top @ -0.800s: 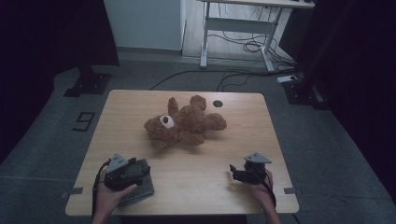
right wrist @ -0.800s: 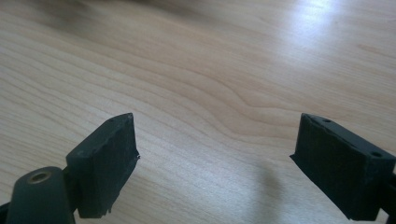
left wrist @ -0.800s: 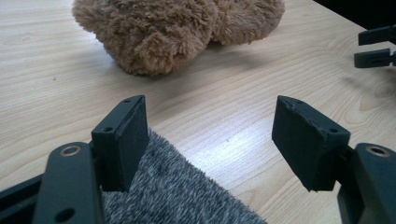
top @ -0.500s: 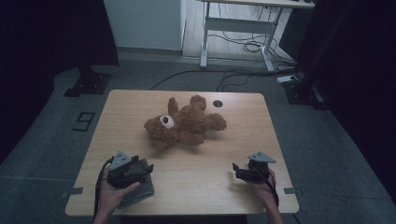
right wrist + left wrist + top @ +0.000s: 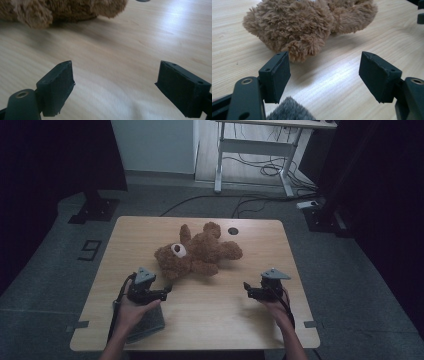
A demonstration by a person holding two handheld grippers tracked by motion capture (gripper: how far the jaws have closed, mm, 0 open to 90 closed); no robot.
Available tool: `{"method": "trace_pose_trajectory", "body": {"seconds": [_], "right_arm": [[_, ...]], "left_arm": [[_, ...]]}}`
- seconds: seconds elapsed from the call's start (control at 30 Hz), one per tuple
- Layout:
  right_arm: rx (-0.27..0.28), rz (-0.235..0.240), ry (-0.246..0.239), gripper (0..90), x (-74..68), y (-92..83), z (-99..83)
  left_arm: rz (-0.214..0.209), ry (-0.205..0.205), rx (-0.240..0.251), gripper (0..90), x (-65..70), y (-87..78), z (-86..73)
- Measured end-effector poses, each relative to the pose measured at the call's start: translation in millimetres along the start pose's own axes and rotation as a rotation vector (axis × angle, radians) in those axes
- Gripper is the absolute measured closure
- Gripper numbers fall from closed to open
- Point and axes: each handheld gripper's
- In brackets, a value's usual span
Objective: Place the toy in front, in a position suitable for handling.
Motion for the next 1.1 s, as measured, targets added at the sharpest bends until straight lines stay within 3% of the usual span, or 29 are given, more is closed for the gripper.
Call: {"method": "trace_pose_trajectory", "body": {"seconds": [0.33, 0.5, 0.63, 0.7, 0.97, 1.1], "right_arm": [[0.013, 0.022, -0.002, 13.7, 3.3, 26.1, 25.4], [0.013, 0.033, -0.003, 13.8, 6.3, 37.2, 34.8], [0.022, 0.052, 0.001, 13.8, 11.1, 55.8, 48.1], [0.014, 0.062, -0.025, 13.5, 8.4, 69.0, 57.1], [0.003, 0.089, -0.044, 15.0, 1.1, 93.1, 75.1], [-0.015, 0.132, -0.048, 24.6, -3.9, 109.5, 81.3]], "left_arm": [[0.023, -0.057, -0.028, 27.3, -13.8, 32.3, 8.5], [0.026, -0.053, -0.036, 28.6, -18.7, 41.3, 11.1], [0.028, -0.063, -0.043, 28.0, -22.5, 51.8, 13.4], [0.029, -0.059, -0.064, 27.9, -22.3, 59.1, 13.4], [0.042, -0.083, -0.041, 43.1, -33.2, 69.6, 15.1], [0.037, -0.091, -0.032, 45.4, -37.6, 68.4, 15.3]]}}
Point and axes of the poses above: each handheld gripper's, and its own axes: y roughly forward along the jaws, z roughly out of its top, x roughly to its right, and after that the axes turned 6 degrees about -z, right-handed
